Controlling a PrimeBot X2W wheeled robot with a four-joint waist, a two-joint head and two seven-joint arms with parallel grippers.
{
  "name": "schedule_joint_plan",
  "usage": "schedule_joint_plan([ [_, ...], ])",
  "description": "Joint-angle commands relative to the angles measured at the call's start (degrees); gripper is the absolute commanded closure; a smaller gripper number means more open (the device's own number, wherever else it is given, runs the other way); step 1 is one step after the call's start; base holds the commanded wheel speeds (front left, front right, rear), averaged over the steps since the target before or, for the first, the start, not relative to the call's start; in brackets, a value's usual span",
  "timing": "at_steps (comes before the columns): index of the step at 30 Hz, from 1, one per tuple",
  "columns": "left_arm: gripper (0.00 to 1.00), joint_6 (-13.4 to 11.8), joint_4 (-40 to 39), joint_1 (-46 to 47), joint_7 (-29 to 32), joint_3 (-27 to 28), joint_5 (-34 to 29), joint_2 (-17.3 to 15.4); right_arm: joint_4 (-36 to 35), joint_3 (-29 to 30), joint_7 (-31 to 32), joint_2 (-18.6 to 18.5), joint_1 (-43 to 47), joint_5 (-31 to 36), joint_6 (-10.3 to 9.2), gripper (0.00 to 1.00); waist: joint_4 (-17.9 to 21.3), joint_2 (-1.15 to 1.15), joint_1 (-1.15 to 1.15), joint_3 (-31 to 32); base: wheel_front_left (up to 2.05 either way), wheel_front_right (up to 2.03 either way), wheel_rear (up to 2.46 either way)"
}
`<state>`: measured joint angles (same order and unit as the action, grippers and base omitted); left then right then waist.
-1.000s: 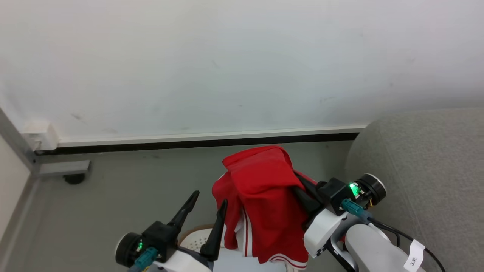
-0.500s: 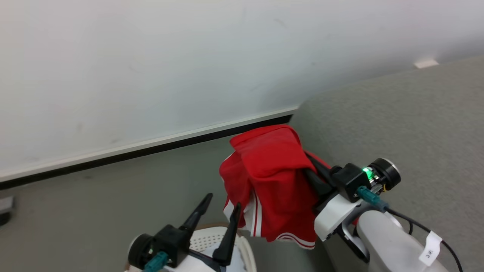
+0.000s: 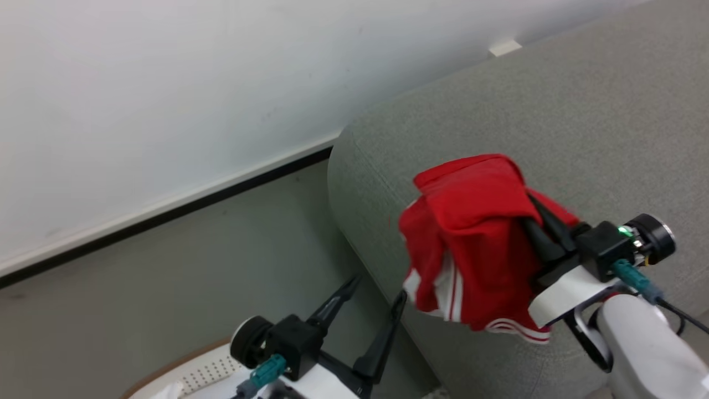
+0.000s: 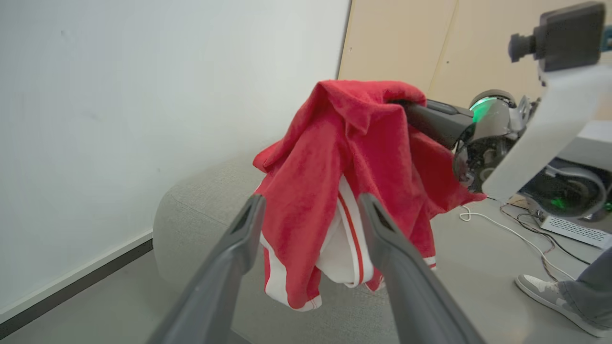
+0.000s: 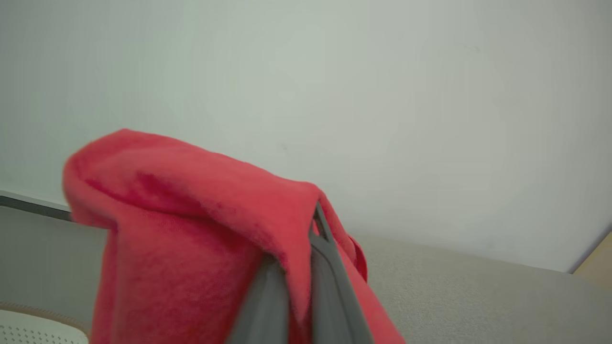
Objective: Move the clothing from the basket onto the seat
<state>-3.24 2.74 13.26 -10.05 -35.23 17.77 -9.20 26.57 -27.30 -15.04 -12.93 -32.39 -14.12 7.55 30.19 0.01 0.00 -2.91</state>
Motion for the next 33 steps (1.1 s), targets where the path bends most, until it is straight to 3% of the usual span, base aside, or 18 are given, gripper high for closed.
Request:
schedule_joint_plan([
  [1, 0.0, 0.18, -0.3, 1.62, 0.41, -0.14, -1.03, 0.11, -1.6, 1.95, -0.21, -1.11, 0.93, -0.36, -0.13, 1.0, 0.69, -0.01, 0.0, -2.54, 0.0, 0.0, 0.0],
  [7, 0.0, 1.62, -1.28, 7.76, 3.23, -1.86, -2.87, 0.42, -5.1, 8.65, -0.21, -2.98, -0.04, -1.04, -0.12, 1.0, -1.19, -0.01, 0.0, -9.91, 0.0, 0.0, 0.0],
  [14, 0.0, 3.15, -2.93, 15.83, 7.13, -2.48, -5.55, -0.2, -5.26, 16.44, -0.21, -5.33, -7.35, 0.0, -0.13, 1.0, -4.68, -0.01, 0.0, -21.21, 0.0, 0.0, 0.0],
  [21, 0.0, 4.57, -4.45, 21.54, 9.52, -2.93, -7.27, -1.0, 0.93, 22.97, -0.21, -9.13, -17.75, 0.36, -0.13, 1.0, -8.01, -0.01, 0.0, -29.33, 0.0, 0.0, 0.0],
  [27, 0.0, 4.6, -5.3, 24.14, 10.4, -3.18, -8.28, -1.18, 11.4, 26.72, -0.14, -14.73, -26.01, 4.27, -0.13, 1.0, -11.03, -0.01, 0.0, -34.2, 0.0, 0.0, 0.0],
  [33, 0.0, 3.75, -4.66, 23.12, 9.66, -2.97, -8.2, -1.62, 21.38, 32.11, -0.11, -13.95, -26.94, 8.18, -0.13, 1.0, -12.51, -0.01, 0.0, -35.5, 0.0, 0.0, 0.0],
])
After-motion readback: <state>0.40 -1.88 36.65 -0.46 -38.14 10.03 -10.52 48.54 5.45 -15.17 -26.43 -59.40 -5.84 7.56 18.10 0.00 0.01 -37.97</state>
